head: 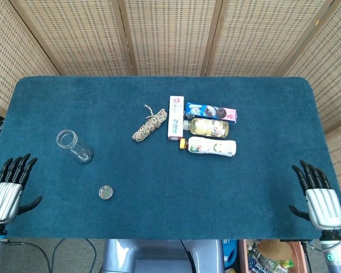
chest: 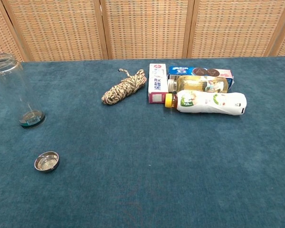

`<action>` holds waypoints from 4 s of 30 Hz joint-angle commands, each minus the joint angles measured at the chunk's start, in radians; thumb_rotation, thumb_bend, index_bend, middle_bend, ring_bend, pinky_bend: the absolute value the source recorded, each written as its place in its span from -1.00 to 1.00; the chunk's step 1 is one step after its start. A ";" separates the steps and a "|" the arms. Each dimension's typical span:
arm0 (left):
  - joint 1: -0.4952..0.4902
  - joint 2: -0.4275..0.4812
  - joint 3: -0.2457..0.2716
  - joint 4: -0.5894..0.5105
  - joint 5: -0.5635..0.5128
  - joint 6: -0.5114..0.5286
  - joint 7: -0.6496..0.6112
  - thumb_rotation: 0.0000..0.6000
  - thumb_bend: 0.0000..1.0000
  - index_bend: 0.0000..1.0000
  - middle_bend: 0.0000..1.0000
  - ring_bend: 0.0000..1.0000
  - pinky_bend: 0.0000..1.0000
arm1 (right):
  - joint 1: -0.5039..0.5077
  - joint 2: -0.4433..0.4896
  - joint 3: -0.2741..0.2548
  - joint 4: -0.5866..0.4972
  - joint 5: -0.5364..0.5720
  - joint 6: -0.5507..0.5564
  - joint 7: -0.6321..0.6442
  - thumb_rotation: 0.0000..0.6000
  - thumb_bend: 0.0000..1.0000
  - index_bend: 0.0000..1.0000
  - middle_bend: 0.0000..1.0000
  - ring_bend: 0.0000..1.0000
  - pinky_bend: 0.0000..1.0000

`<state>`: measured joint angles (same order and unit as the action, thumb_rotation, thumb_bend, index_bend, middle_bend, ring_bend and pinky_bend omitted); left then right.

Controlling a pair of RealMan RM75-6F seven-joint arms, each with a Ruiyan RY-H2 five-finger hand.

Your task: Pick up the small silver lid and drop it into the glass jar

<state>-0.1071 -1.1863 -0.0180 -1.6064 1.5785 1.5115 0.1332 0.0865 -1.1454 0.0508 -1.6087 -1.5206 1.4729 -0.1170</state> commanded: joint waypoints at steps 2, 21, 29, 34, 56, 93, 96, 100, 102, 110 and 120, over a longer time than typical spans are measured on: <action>-0.008 0.004 0.015 -0.036 0.016 -0.022 0.019 1.00 -0.56 -0.88 -1.00 -1.00 -1.00 | 0.001 0.000 -0.001 -0.001 -0.001 -0.002 -0.001 1.00 -0.75 -0.87 -1.00 -1.00 -0.72; -0.129 -0.046 -0.015 -0.169 -0.062 -0.230 0.284 1.00 -0.37 -0.24 -1.00 -1.00 -1.00 | 0.001 0.007 -0.001 0.001 0.000 -0.004 0.032 1.00 -0.75 -0.87 -1.00 -1.00 -0.72; -0.168 -0.106 -0.030 -0.141 -0.131 -0.290 0.329 1.00 -0.23 -0.20 -1.00 -1.00 -1.00 | 0.001 0.012 -0.001 0.003 0.001 -0.007 0.051 1.00 -0.75 -0.87 -1.00 -1.00 -0.72; -0.185 -0.138 -0.028 -0.125 -0.154 -0.311 0.352 1.00 -0.23 -0.19 -1.00 -1.00 -1.00 | 0.002 0.013 -0.002 0.003 0.000 -0.008 0.053 1.00 -0.75 -0.87 -1.00 -1.00 -0.72; -0.219 -0.252 -0.013 -0.119 -0.320 -0.345 0.540 1.00 -0.22 -0.15 -1.00 -1.00 -1.00 | 0.002 0.018 -0.003 -0.002 -0.002 -0.010 0.068 1.00 -0.75 -0.87 -1.00 -1.00 -0.72; -0.319 -0.371 -0.032 -0.090 -0.492 -0.353 0.651 1.00 -0.22 -0.03 -1.00 -1.00 -1.00 | 0.004 0.028 -0.005 -0.002 0.000 -0.018 0.103 1.00 -0.75 -0.87 -1.00 -1.00 -0.72; -0.325 -0.380 -0.032 -0.083 -0.496 -0.349 0.653 1.00 -0.22 -0.01 -1.00 -1.00 -1.00 | 0.004 0.030 -0.005 -0.004 -0.003 -0.017 0.109 1.00 -0.75 -0.87 -1.00 -1.00 -0.72; -0.330 -0.385 -0.030 -0.076 -0.502 -0.345 0.654 1.00 -0.22 0.01 -1.00 -1.00 -1.00 | 0.004 0.034 -0.006 -0.004 -0.005 -0.016 0.116 1.00 -0.75 -0.87 -1.00 -1.00 -0.72; -0.333 -0.388 -0.029 -0.072 -0.508 -0.345 0.656 1.00 -0.22 0.01 -1.00 -1.00 -1.00 | 0.003 0.033 -0.007 -0.003 -0.008 -0.015 0.117 1.00 -0.75 -0.87 -1.00 -1.00 -0.72; -0.346 -0.407 -0.022 -0.047 -0.520 -0.347 0.656 1.00 -0.21 0.04 -1.00 -1.00 -1.00 | 0.001 0.034 -0.008 -0.005 -0.011 -0.010 0.119 1.00 -0.75 -0.87 -1.00 -1.00 -0.72; -0.349 -0.428 -0.015 -0.017 -0.500 -0.329 0.637 1.00 0.02 0.15 -1.00 -1.00 -1.00 | -0.001 0.036 -0.012 -0.011 -0.023 -0.003 0.118 1.00 -0.76 -0.87 -1.00 -1.00 -0.72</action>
<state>-0.4563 -1.6134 -0.0341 -1.6245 1.0772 1.1815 0.7709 0.0859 -1.1094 0.0394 -1.6198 -1.5438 1.4704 0.0006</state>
